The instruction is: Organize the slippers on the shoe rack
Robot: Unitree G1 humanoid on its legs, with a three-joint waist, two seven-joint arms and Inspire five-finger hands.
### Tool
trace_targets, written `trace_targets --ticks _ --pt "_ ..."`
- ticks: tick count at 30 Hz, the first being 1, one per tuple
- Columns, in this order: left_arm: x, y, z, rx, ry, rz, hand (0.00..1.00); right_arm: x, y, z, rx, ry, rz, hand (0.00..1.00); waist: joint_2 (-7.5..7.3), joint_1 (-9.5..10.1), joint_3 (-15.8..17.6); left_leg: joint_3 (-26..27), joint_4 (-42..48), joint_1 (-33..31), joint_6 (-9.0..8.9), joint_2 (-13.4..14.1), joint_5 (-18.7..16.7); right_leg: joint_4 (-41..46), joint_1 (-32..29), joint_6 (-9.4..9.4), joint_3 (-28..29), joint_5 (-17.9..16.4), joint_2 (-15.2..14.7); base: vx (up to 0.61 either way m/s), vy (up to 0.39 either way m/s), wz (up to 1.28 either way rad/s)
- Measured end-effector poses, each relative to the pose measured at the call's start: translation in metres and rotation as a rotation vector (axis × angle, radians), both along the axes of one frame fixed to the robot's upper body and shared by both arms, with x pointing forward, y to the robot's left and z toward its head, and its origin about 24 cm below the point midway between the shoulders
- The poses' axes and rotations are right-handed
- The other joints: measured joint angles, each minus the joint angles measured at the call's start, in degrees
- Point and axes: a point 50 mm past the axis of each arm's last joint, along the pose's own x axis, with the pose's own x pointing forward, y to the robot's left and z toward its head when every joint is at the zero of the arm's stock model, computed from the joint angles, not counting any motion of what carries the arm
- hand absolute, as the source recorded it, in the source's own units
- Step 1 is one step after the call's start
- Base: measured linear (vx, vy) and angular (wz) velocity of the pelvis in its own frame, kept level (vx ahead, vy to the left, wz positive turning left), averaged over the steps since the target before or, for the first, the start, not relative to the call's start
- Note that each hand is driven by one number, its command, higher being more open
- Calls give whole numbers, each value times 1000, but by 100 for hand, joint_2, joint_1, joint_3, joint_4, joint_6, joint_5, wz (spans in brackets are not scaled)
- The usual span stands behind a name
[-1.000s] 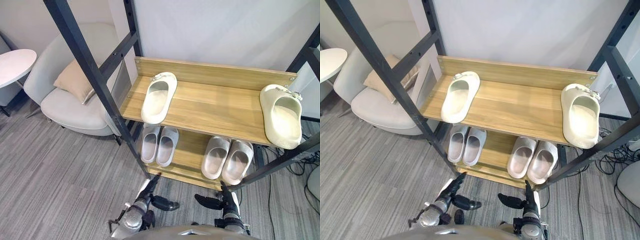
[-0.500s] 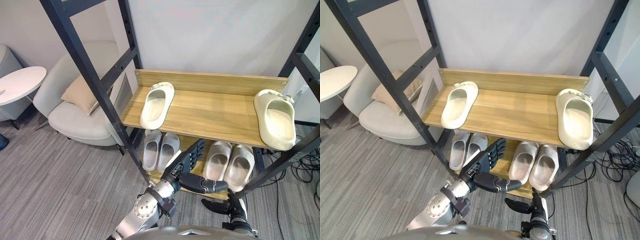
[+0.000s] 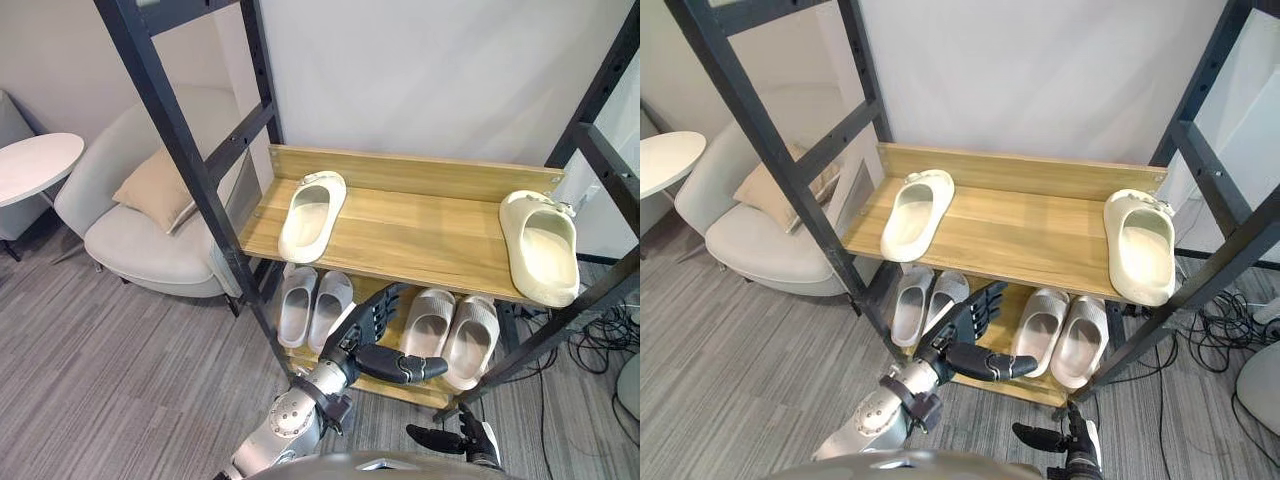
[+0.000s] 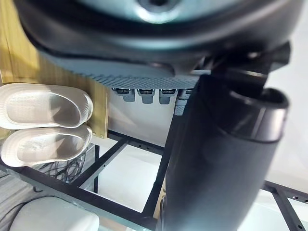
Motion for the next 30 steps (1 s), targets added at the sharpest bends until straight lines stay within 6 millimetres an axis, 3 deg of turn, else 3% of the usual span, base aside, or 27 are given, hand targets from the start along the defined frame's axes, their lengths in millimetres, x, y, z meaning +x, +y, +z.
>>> trace_targets --ticks 10,15,22,30 --pt "-8 -13 -1 -62 59 -83 100 -7 -2 -1 2 28 19 100 -28 66 -83 -82 51 -41 -5 1 -2 153 -46 -7 -72 -76 -15 -14 -10 4" --pt "-8 -17 2 -74 45 -205 100 -6 -1 -1 11 37 63 100 -54 91 -88 -81 50 -40 -4 -14 -2 205 -62 0 -73 -103 -37 0 0 0" --pt "-18 -52 71 -356 -167 -508 100 -2 6 -2 23 35 102 100 -192 27 -188 4 36 59 -5 -4 -5 408 -108 -12 19 -218 -90 -11 -6 -5" --pt "-20 -56 73 -410 -127 -570 100 -3 4 -3 30 55 114 100 -176 10 -182 53 18 142 -4 3 -4 494 -110 -8 85 -237 -109 -25 -7 -4"
